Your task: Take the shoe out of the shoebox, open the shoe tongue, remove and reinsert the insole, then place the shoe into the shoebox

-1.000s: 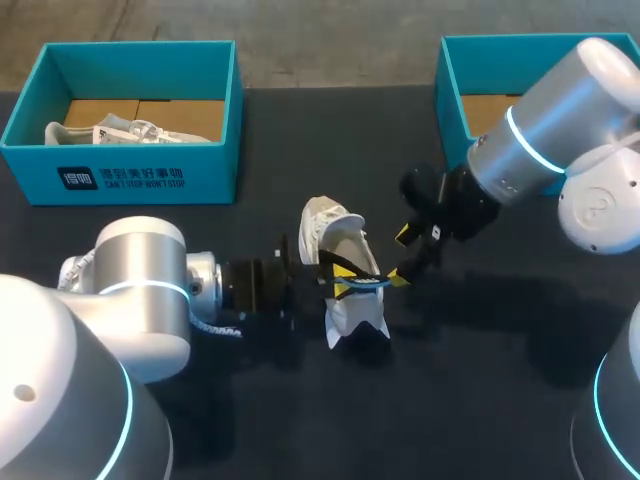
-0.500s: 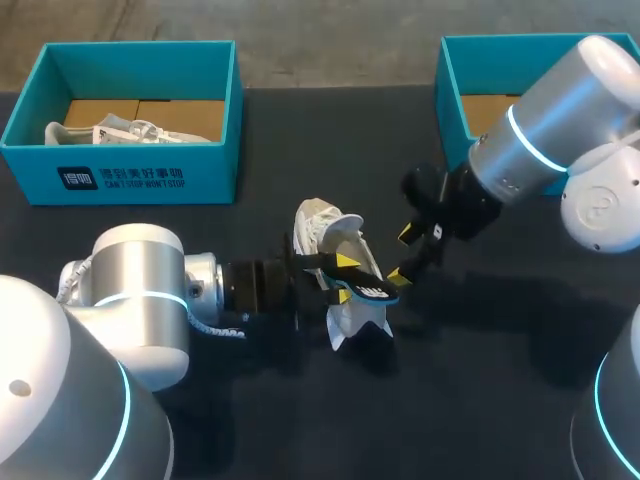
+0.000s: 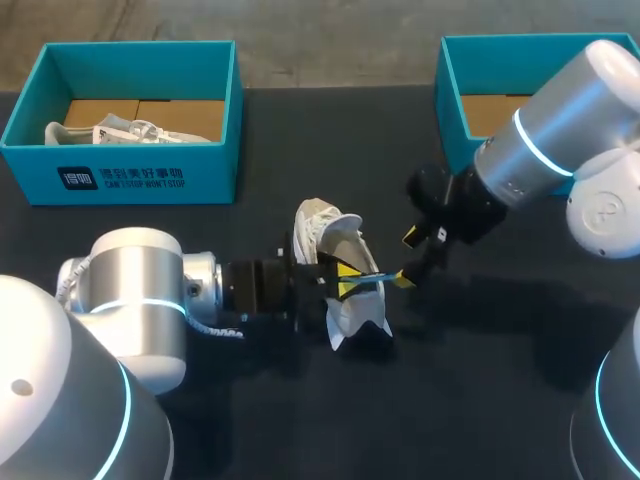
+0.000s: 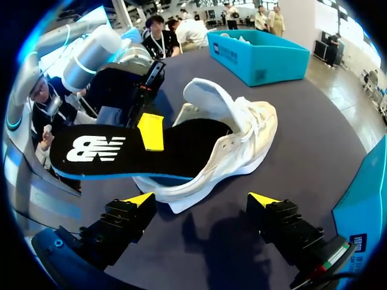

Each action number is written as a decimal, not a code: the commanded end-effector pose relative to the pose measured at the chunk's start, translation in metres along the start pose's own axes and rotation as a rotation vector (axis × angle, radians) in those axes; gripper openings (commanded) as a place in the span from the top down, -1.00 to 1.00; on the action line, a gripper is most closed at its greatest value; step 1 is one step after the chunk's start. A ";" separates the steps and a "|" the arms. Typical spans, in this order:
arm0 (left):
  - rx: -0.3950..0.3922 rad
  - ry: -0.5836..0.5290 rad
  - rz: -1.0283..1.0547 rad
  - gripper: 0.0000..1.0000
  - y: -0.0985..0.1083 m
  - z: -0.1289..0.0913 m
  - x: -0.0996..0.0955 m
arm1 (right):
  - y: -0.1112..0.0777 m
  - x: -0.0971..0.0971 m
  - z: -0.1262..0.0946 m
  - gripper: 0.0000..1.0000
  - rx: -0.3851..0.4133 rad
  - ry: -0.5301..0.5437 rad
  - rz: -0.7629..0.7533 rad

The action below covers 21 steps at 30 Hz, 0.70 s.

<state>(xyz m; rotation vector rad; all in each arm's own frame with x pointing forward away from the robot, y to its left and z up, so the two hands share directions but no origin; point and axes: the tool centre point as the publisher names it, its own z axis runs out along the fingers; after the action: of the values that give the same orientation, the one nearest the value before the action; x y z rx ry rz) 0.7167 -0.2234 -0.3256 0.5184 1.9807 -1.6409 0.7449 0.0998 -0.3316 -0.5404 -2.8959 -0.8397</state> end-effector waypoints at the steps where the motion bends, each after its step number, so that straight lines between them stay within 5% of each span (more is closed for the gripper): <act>1: -0.005 0.021 -0.003 1.00 0.007 -0.002 -0.001 | 0.000 0.001 0.001 -1.00 0.004 -0.005 0.002; 15: -0.055 0.035 0.000 1.00 0.027 -0.001 -0.001 | -0.002 0.000 -0.003 -1.00 0.017 -0.017 0.007; 17: -0.058 0.033 0.000 0.31 0.026 -0.002 -0.001 | -0.002 0.000 -0.003 -1.00 0.017 -0.019 0.007; 21: -0.035 0.016 0.008 0.21 0.015 -0.004 -0.002 | -0.003 -0.001 -0.003 -1.00 0.017 -0.020 0.009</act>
<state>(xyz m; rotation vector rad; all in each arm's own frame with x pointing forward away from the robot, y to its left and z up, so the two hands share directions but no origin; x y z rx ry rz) 0.7321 -0.2194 -0.3380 0.5300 2.0195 -1.5999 0.7456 0.0953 -0.3307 -0.5585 -2.9102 -0.8153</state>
